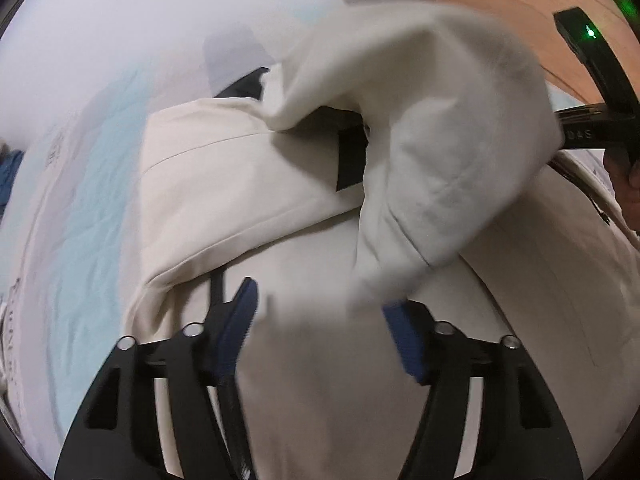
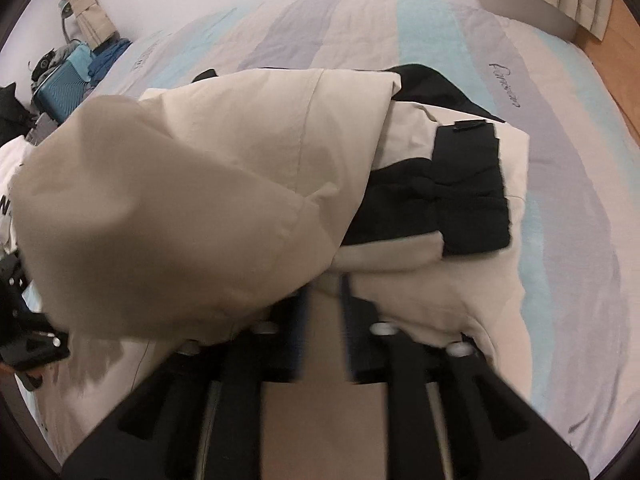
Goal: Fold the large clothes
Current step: 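Lower the hood onto the jacket body and open both grippers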
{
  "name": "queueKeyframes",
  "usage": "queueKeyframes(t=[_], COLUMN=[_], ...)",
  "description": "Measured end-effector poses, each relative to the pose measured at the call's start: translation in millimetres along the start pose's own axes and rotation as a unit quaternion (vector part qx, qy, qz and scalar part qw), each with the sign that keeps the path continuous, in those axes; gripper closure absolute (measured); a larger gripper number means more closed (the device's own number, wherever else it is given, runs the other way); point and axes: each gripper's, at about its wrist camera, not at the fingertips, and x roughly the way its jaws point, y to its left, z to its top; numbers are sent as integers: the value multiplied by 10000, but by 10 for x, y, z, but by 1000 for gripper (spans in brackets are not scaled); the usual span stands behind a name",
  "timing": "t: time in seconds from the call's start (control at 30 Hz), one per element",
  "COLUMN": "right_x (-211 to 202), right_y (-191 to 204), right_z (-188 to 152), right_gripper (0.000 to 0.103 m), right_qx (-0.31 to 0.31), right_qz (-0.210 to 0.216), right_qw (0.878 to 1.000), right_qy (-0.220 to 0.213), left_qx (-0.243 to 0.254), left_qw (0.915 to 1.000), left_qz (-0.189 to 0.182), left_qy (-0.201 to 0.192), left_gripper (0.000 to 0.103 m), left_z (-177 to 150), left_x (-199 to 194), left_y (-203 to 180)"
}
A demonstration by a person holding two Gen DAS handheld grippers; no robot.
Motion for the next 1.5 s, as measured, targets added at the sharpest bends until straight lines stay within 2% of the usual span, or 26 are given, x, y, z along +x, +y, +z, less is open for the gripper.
queueKeyframes(t=[0.03,0.1,0.23,0.3,0.37,0.5,0.57,0.67,0.73,0.8,0.87,0.93,1.03,1.27,1.5], right_x=[-39,-137,-462,-623,-706,-580,-464,-287,-172,-63,14,113,231,472,613], right_y=[-11,-25,-76,-49,6,169,248,293,306,335,345,345,356,332,389], right_z=[-36,-103,-49,62,173,327,354,344,297,239,186,124,56,25,-10], right_gripper=[64,64,64,61,44,42,42,42,42,42,42,42,41,40,40], right_qx=[2,-35,47,-57,-181,-419,-509,-532,-549,-608,-639,-647,-678,-566,-796], right_qz=[29,11,259,420,587,694,871,971,968,978,934,929,894,794,609], right_qw=[10000,10000,9996,9983,9961,9935,9920,9917,9925,9928,9933,9935,9937,9949,9946], right_qy=[13,66,-136,-391,-637,-799,-764,-651,-505,-344,-241,-104,58,255,253], left_qx=[14,42,78,115,152,127,186,265,311,560,945,1061,1011,587,750], left_qw=[10000,9999,9999,9993,9976,9912,9885,9848,9824,9815,9810,9802,9812,9828,9817], left_qz=[-20,-30,-79,-102,-234,-497,-667,-1289,-1573,-1617,-1596,-1642,-1645,-1747,-1742], left_qy=[62,91,-97,-348,-641,-1224,-1344,-1129,-954,-859,-564,-309,-62,130,200], left_gripper=[35,35,22,15,12,10,10,11,18,18,18,18,17,15,15], left_z=[-31,-109,-35,232,462,975,1100,1227,1186,1074,905,763,635,600,553], left_x=[-44,-189,-606,-971,-1172,-1175,-1092,-753,-506,-317,-63,107,280,554,652], left_y=[8,68,35,-86,-170,-214,-249,-275,-294,-365,-472,-524,-547,-549,-613])
